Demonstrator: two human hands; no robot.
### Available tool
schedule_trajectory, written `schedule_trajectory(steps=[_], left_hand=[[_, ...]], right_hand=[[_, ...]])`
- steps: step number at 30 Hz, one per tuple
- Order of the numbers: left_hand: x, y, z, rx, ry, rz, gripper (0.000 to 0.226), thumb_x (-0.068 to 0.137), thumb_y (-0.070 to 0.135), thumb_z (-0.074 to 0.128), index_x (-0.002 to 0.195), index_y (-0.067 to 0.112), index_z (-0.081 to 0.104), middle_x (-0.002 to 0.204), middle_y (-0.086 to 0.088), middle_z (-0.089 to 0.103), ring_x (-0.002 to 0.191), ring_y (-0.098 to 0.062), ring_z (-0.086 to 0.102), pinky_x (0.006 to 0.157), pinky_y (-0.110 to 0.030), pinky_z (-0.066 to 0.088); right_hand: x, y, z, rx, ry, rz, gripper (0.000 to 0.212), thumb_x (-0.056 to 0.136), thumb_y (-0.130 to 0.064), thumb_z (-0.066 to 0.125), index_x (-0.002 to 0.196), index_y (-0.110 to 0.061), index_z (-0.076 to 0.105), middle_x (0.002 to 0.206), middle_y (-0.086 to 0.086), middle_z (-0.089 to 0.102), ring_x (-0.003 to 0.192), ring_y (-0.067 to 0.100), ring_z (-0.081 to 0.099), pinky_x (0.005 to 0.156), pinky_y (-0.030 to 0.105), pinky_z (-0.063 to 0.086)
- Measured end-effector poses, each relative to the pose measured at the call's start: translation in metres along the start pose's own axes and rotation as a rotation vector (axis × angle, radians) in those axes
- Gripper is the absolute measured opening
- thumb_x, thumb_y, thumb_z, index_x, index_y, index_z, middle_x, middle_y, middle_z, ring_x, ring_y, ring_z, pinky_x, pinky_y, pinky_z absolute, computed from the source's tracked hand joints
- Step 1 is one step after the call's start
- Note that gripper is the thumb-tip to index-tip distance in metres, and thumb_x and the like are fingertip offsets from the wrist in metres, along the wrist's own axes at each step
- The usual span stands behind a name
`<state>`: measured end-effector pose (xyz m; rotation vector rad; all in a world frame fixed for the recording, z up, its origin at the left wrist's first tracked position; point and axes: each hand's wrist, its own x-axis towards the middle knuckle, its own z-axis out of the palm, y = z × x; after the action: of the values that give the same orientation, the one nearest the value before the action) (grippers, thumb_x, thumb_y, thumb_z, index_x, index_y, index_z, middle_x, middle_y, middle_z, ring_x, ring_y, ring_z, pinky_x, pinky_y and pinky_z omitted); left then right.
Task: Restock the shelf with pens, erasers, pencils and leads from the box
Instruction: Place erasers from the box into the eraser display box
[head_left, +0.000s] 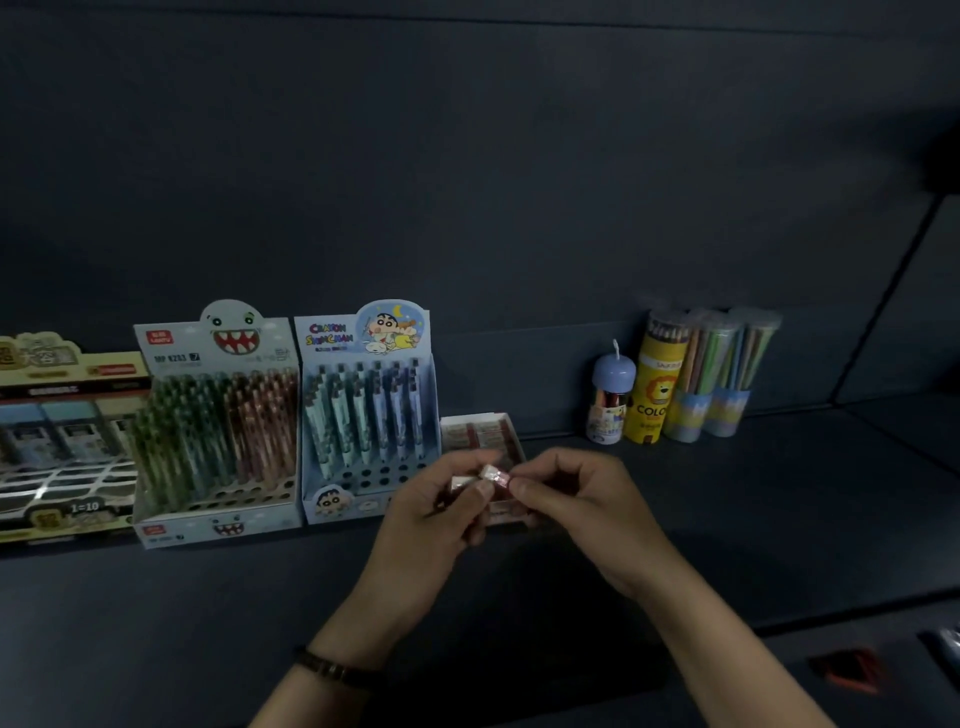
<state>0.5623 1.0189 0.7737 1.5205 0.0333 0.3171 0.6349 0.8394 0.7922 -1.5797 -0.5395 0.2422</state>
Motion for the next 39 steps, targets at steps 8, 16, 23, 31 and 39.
schedule_trajectory(steps=[8, 16, 23, 31, 39], left_hand=[[-0.006, -0.024, -0.013, 0.695, 0.149, 0.278, 0.041, 0.101, -0.001, 0.059, 0.116, 0.037, 0.060, 0.115, 0.015, 0.056, 0.103, 0.002, 0.059, 0.084, -0.009, 0.047], [-0.004, -0.032, -0.015, 0.777, 0.186, 0.229, 0.027, 0.099, 0.009, 0.067, 0.100, 0.037, 0.065, 0.103, 0.014, 0.052, 0.093, 0.001, 0.055, 0.080, -0.014, 0.048], [-0.004, -0.032, -0.016, 0.773, 0.173, 0.230, 0.026, 0.101, 0.010, 0.064, 0.101, 0.036, 0.064, 0.106, 0.013, 0.054, 0.096, 0.000, 0.055, 0.085, -0.024, 0.054], [-0.007, -0.031, -0.018, 0.584, 0.178, 0.298, 0.041, 0.104, -0.006, 0.047, 0.113, 0.033, 0.055, 0.108, 0.015, 0.063, 0.100, -0.006, 0.064, 0.081, -0.017, 0.052], [-0.009, -0.019, -0.020, 0.023, 0.238, 0.180, 0.019, 0.108, 0.002, 0.051, 0.117, 0.014, 0.063, 0.125, -0.002, 0.074, 0.122, -0.018, 0.070, 0.101, -0.031, 0.058]], right_hand=[[0.026, -0.001, -0.035, -0.572, 0.018, -0.222, 0.013, 0.092, -0.017, 0.082, 0.103, -0.025, 0.082, 0.099, -0.017, 0.076, 0.097, -0.002, 0.071, 0.085, 0.017, 0.057], [0.053, 0.005, -0.029, -0.822, -0.167, -0.232, 0.005, 0.089, -0.023, 0.085, 0.093, -0.026, 0.083, 0.094, -0.017, 0.072, 0.090, -0.002, 0.069, 0.080, 0.020, 0.057], [0.054, 0.012, -0.025, -0.849, -0.232, -0.220, 0.006, 0.090, -0.025, 0.083, 0.093, -0.029, 0.084, 0.097, -0.017, 0.074, 0.092, -0.004, 0.069, 0.082, 0.020, 0.059], [0.047, 0.022, -0.027, -0.949, -0.303, -0.244, 0.019, 0.101, -0.032, 0.067, 0.113, -0.031, 0.081, 0.112, -0.022, 0.055, 0.108, -0.001, 0.052, 0.091, 0.016, 0.042], [0.033, 0.018, -0.021, -0.833, 0.003, -0.341, 0.016, 0.098, -0.025, 0.072, 0.110, -0.033, 0.080, 0.100, -0.025, 0.069, 0.102, 0.001, 0.055, 0.090, 0.028, 0.048]])
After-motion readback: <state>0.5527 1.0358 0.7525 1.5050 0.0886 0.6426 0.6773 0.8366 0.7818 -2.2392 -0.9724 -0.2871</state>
